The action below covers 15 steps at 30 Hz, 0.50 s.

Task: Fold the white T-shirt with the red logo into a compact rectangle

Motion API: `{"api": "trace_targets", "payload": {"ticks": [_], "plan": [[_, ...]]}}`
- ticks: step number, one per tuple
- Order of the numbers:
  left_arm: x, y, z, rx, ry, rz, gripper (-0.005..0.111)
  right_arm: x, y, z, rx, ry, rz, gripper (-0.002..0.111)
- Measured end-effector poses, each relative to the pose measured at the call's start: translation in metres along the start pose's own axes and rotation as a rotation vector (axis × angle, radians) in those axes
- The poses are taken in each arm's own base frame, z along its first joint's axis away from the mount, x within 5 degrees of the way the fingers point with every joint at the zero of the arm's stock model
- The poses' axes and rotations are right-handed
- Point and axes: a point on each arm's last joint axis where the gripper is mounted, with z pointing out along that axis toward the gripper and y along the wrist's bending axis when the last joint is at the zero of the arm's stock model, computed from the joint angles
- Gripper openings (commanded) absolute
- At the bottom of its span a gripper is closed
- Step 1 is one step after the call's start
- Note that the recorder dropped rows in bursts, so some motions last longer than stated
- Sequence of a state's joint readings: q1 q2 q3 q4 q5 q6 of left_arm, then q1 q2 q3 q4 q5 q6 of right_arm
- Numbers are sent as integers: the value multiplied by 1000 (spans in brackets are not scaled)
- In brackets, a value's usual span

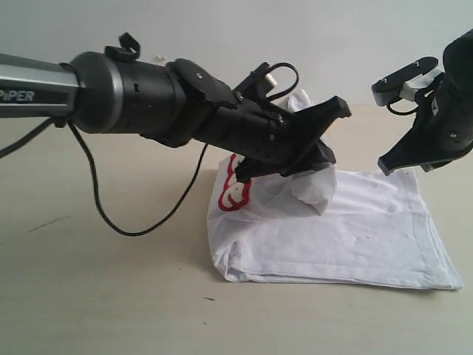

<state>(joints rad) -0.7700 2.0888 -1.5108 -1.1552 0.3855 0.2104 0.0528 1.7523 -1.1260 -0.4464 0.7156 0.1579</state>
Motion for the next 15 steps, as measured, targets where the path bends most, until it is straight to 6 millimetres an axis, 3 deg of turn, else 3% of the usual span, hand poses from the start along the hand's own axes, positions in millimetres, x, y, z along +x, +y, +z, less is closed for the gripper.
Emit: {"api": "trace_targets", "payload": {"ticks": [2,5,8,12,15], "plan": [[-1,-13,6,32,-8,17,0,5,-5,7,23,48,3,0],[-10,-23,8,64,-31,27,0,22,-10,33,-40,132,92,0],[-10,-20,13,57,-28,29,0,41,-9,59,-104,194,125,0],[-10,-19,14,49,-30,42,0,48,4,85,-164,240,128,0],[-10,-19,14,47,-32,46,0,46,6,87,-200,225,112,0]]}}
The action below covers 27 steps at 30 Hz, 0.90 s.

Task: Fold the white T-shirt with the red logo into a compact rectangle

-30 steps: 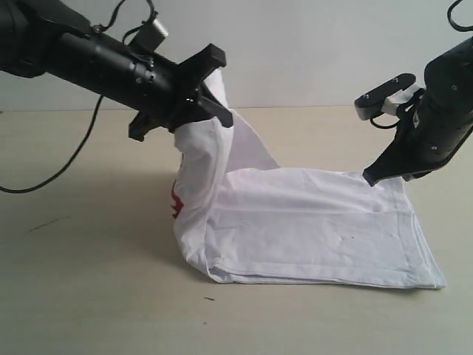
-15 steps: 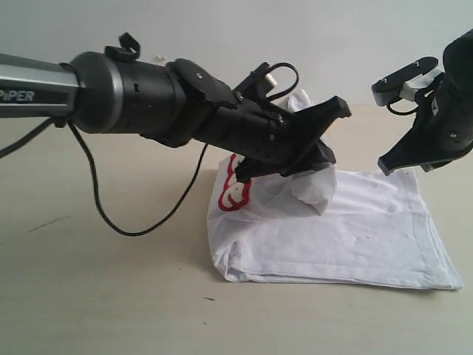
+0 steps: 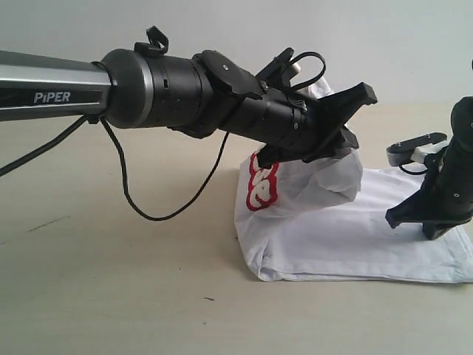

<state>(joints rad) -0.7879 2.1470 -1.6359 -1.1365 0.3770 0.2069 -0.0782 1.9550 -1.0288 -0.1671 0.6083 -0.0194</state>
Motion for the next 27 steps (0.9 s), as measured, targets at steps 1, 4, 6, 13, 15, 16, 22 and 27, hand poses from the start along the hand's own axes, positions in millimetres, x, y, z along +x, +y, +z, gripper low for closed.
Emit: {"api": "trace_targets", "payload": {"ticks": [1,4,6,13,15,16,22,27], "plan": [[0,0,0,-1,0,2,0,-1,1,0,-10,-7,-6,0],[-1,-1,0,0,-10,5,0,-6,8,0,-88,-52,-15,0],[-3,-4,0,9,-18,10,0,-7,12,0,-130,-67,-15,0],[-7,-16,-2,35,-31,33,0,-5,8,-7,-91,-62,17,0],[-6,-16,-2,32,-23,52,0,-2,1,-15,-11,-50,17,0],[-6,-16,-2,31,-21,52,0,-1,-4,-20,26,-53,15,0],[-5,-16,-2,29,-10,62,0,1,-20,-51,189,-109,12,0],[-3,-18,-1,34,-8,57,0,1,-24,-59,227,-137,49,0]]}}
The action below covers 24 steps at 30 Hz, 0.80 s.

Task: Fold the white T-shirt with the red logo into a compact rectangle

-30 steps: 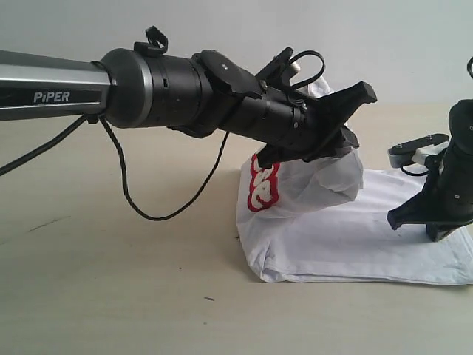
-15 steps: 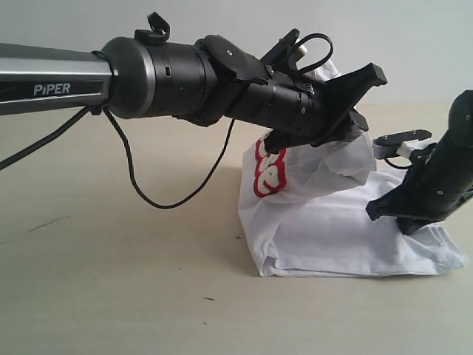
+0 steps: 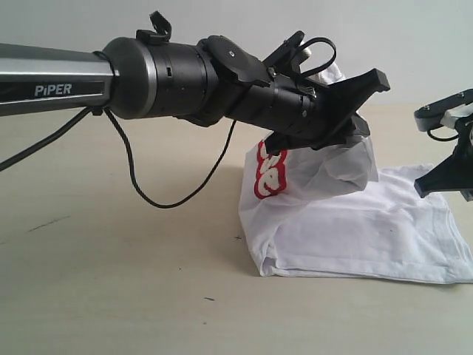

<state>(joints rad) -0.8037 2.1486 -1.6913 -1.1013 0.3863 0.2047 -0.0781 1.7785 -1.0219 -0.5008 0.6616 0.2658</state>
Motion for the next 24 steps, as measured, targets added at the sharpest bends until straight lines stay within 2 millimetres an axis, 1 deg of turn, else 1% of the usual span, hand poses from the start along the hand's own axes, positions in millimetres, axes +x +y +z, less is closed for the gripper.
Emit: {"api": "trace_targets", "payload": {"ticks": [4,8,11,13,16,18,21,24], "plan": [[3,-7,2,19,-10,-18,0,-2,-10,-9,69,-45,43,0],[1,-26,1,64,-35,-6,0,-2,-24,-19,100,-81,100,0],[-4,-43,-1,107,-58,15,0,1,-34,-19,112,-73,135,0],[-5,-48,2,124,-53,18,0,4,-43,-20,122,-70,167,0],[0,-46,14,126,-23,21,0,7,-54,-26,132,-81,218,0],[6,-39,27,113,-2,16,0,9,-59,-30,136,-96,244,0],[22,-24,50,83,39,8,0,8,-61,-35,130,-117,262,0],[37,-14,69,67,68,-2,0,8,-60,-35,119,-121,271,0]]}}
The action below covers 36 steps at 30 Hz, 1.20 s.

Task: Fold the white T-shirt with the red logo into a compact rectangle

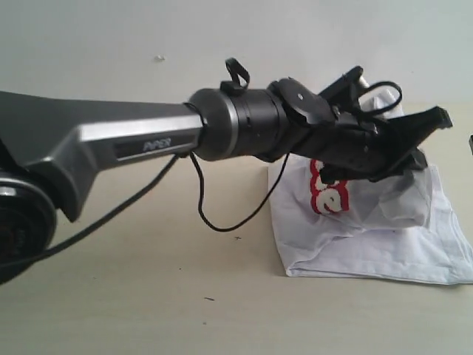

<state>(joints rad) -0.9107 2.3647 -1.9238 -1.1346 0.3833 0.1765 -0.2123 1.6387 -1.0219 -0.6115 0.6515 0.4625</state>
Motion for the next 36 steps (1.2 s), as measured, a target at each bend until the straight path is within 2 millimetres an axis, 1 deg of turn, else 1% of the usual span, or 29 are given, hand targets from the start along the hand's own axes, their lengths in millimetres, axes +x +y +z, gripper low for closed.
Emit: {"api": "trace_targets", "payload": {"ticks": [3,6,11,12,14,15,16,18,19,20,25,27,30,32,35,36], "plan": [[14,8,17,-3,24,-35,0,-1,0,-1,-7,-11,2,0],[25,13,29,-9,35,-55,0,-2,2,-1,-26,-24,3,0],[32,16,36,-12,39,-67,0,-5,9,-2,-114,-57,0,0],[32,16,36,-12,39,-65,2,-6,11,-2,-136,-64,0,0],[33,18,37,-14,41,-39,13,-7,15,-3,-170,-77,-11,0],[34,19,38,-16,43,-20,21,-7,16,-3,-181,-79,-14,0],[34,19,38,-14,46,-8,33,-7,16,-3,-187,-83,-14,0],[35,19,39,-13,53,11,60,-8,17,-3,-197,-93,-14,0],[35,19,39,-13,55,14,70,-8,17,-3,-201,-96,-12,0],[35,19,39,-12,58,18,73,-9,18,-3,-205,-97,-7,0],[37,16,38,9,87,94,69,-10,19,-4,-219,-107,12,0],[36,10,37,35,106,156,67,-10,19,-4,-224,-112,17,0],[37,0,35,82,148,250,67,-11,21,-4,-242,-124,21,0],[38,-4,34,104,173,280,67,-12,22,-6,-258,-139,20,0],[36,-2,30,111,213,345,67,-15,21,-12,-268,-172,19,0],[32,-1,27,105,217,376,67,-16,20,-14,-270,-183,19,0]]}}
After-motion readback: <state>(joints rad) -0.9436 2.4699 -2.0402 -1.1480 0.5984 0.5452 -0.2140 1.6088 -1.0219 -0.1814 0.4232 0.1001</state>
